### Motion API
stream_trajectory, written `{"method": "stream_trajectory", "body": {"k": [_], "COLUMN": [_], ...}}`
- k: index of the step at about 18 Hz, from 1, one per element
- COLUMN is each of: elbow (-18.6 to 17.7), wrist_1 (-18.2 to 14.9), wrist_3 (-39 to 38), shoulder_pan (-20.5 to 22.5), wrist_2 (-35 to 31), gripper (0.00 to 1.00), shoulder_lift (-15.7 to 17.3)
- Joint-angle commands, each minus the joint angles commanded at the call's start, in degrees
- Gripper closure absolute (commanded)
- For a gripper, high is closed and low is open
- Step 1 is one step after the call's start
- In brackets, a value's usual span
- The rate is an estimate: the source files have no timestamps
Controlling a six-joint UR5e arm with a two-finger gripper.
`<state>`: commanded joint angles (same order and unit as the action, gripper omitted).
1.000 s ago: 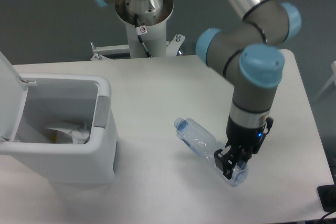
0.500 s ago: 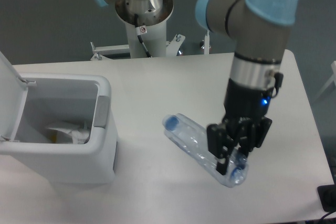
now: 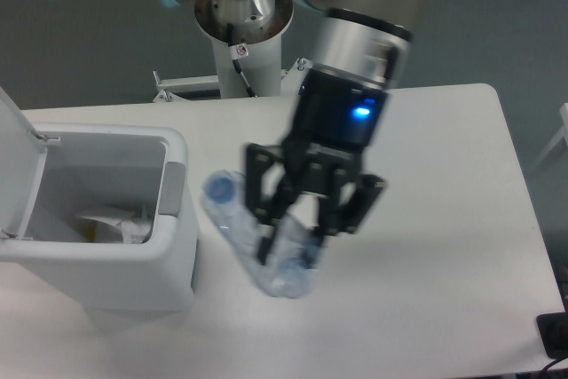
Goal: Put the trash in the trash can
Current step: 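Carry the bottle over the trash bin and lower it inside, then open the gripper to release the bottle into the bin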
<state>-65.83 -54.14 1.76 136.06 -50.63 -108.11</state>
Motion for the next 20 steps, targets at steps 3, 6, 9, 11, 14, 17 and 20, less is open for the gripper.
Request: {"method": "stream_trajectory", "body": {"k": [3,6,9,11,14,17,20], "elbow": [-0.53,-1.93,-2.72,-4.39,-5.36,-5.63,-5.72], "wrist_1": [0.79,1.14,1.23,1.58,1.67,1.58,1.49], "wrist_3": [3.51,6.58,7.03,7.12,7.21,7.21,7.21], "shoulder_pan": [-3.34,-5.72,-7.13,-8.0,-8.09,-8.09,-7.66], "wrist_2": [-0.17,-0.44,-0.62,-0.62,-0.7,-0.88,-0.97], "gripper": [0.63,0.57,0.41,0.18,0.01,0.0,0.0], "shoulder_lift": [0.53,0.88,0.44,0.7,1.15,1.23,0.8]}}
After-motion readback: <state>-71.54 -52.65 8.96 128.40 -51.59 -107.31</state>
